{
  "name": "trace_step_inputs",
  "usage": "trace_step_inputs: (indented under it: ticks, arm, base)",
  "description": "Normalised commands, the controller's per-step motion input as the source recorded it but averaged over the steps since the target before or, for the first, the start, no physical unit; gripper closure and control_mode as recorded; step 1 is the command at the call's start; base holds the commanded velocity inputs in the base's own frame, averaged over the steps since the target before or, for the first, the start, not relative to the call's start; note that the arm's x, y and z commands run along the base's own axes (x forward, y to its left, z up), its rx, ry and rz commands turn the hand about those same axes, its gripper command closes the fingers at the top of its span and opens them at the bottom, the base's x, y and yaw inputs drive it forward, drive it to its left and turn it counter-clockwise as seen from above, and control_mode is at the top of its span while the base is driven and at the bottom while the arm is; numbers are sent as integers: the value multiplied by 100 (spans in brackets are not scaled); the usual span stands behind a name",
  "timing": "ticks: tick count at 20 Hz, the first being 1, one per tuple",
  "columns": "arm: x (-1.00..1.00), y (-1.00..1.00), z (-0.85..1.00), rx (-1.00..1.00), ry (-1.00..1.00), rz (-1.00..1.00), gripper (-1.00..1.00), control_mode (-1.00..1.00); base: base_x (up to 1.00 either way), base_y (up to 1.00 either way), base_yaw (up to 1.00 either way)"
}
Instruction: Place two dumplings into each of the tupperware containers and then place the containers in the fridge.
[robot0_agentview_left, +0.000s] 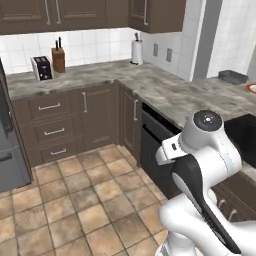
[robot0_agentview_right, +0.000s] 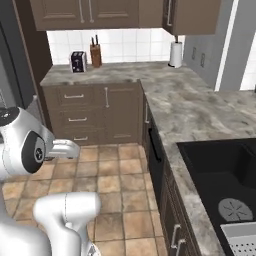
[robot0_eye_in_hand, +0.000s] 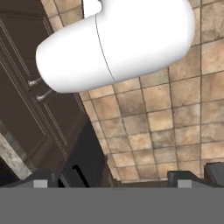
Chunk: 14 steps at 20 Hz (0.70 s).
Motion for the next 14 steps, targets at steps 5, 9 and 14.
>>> trace_step_inputs:
  ticks: [5,9,14]
  arm:
    - [0,0,0,0,0,0,-100,100]
    - [0,0,0,0,0,0,-100,100]
    - [0,0,0,0,0,0,-100,100]
  base:
    - [-83,-64,0]
    - [-78,-66,0]
    - [-83,-58,0]
